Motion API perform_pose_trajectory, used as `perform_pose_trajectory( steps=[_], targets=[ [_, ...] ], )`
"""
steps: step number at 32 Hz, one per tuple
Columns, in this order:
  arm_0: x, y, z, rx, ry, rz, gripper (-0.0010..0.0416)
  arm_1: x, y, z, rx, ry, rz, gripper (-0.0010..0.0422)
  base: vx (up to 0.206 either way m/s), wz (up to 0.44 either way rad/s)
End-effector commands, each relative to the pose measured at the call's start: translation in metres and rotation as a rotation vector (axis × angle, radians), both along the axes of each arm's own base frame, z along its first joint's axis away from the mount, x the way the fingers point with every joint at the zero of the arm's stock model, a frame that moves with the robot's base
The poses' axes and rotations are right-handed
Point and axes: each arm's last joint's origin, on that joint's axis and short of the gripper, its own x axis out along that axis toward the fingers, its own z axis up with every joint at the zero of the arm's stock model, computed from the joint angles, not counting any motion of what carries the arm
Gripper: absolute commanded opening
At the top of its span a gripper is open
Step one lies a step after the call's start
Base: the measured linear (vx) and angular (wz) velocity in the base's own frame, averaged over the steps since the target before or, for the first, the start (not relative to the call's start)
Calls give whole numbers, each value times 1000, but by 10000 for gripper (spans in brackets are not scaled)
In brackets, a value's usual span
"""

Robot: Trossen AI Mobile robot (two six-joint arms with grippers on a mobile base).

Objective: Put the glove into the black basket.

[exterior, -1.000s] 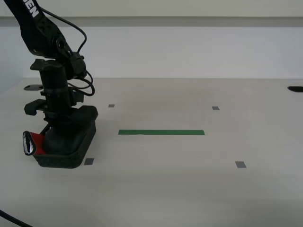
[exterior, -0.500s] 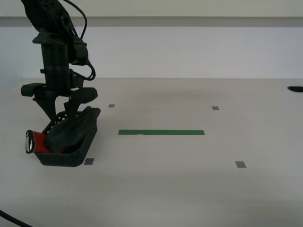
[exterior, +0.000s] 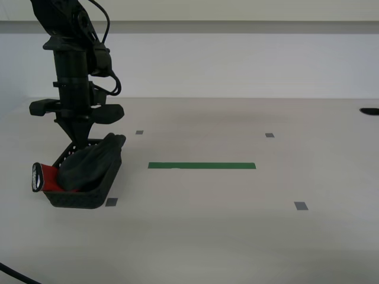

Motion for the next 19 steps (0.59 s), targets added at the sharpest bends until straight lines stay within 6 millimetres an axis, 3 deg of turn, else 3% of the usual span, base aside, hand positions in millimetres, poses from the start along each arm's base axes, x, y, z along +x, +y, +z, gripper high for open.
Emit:
perform_pose_trajectory(
  steps=[1,19],
  targets=[
    [0,0,1,0,-4,0,1,0,0,0,1,-1,0,4,0,0],
    [0,0,1,0,-4,-1,0,1,0,0,-2,-15,0,4,0,0]
  ],
)
